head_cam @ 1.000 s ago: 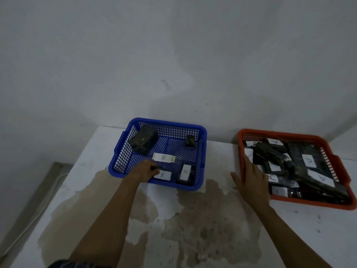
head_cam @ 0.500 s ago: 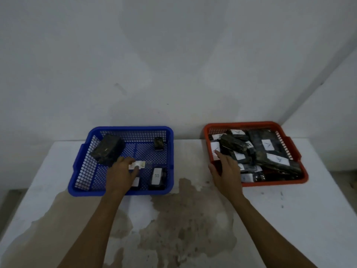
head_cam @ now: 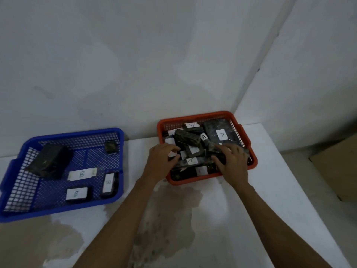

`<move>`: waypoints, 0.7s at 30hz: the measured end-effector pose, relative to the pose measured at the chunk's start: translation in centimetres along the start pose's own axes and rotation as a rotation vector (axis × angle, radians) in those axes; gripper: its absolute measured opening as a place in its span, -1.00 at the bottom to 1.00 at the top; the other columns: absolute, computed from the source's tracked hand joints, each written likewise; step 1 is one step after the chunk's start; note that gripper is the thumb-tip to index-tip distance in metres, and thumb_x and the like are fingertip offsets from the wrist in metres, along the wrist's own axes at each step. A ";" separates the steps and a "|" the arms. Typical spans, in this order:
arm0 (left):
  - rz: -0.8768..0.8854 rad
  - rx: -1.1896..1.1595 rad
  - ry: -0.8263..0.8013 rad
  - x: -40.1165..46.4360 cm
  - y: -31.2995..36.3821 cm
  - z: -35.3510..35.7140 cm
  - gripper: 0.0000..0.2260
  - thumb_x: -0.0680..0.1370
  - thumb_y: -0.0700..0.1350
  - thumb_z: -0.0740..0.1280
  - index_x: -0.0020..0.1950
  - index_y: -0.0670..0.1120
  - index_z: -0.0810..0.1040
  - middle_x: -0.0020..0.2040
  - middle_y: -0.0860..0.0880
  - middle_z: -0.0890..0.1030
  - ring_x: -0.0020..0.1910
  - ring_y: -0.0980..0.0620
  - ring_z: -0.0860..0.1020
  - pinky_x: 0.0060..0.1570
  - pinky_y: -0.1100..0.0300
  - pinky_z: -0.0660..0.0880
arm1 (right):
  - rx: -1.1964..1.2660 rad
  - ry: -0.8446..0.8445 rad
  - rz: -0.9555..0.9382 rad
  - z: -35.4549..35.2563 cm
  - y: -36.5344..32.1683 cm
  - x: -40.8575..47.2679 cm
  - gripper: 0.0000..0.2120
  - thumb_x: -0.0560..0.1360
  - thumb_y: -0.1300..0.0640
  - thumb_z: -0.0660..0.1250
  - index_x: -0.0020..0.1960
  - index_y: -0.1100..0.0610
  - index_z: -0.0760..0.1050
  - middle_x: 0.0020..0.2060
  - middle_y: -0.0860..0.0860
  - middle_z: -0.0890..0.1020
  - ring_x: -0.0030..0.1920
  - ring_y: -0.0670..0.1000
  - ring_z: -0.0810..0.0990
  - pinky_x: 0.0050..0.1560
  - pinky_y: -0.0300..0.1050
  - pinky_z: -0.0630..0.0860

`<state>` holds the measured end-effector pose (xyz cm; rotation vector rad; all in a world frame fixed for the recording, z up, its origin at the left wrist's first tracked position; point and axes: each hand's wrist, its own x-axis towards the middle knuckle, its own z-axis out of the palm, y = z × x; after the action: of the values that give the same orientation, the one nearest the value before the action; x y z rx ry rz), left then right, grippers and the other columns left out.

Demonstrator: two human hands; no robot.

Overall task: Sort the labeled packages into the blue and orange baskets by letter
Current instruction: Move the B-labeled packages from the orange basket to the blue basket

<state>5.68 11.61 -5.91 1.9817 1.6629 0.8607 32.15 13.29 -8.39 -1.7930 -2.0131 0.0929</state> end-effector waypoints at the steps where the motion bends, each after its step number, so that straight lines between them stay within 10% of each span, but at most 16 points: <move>1: 0.004 -0.007 -0.001 0.7 0.2 0.4 -0.81 0.53 -0.06 0.36 0.11 -0.06 0.62 0.01 -0.01 0.65 0.03 -0.04 0.57 0.15 -0.09 0.44 | 0.000 -0.003 -0.010 0.2 0.2 0.4 -0.60 0.47 -0.10 0.39 0.24 0.05 0.54 0.15 0.06 0.58 0.24 0.16 0.45 0.25 0.15 0.32; 16: -0.015 0.085 0.060 3.5 -1.6 1.6 -0.73 0.52 -0.06 0.38 0.20 -0.08 0.57 0.10 -0.05 0.61 0.10 -0.05 0.56 0.19 -0.07 0.44 | 0.013 -0.132 -0.171 3.4 -3.1 6.6 -0.63 0.47 -0.17 0.34 0.23 -0.07 0.52 0.00 -0.04 0.67 0.12 0.06 0.52 0.26 0.05 0.20; 21: 0.024 0.052 -0.013 4.7 -1.1 0.8 -0.37 0.50 0.04 0.39 0.51 -0.02 0.23 0.46 -0.05 0.33 0.39 -0.02 0.35 0.40 0.03 0.29 | 0.564 -0.365 -0.005 0.1 -2.9 8.5 -0.63 0.50 -0.15 0.35 0.26 -0.07 0.51 0.00 0.00 0.69 -0.03 -0.04 0.65 0.03 -0.04 0.57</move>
<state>5.88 16.48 -6.37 2.0418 1.6734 0.8193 28.89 20.98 -5.13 -1.4745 -1.9505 0.9459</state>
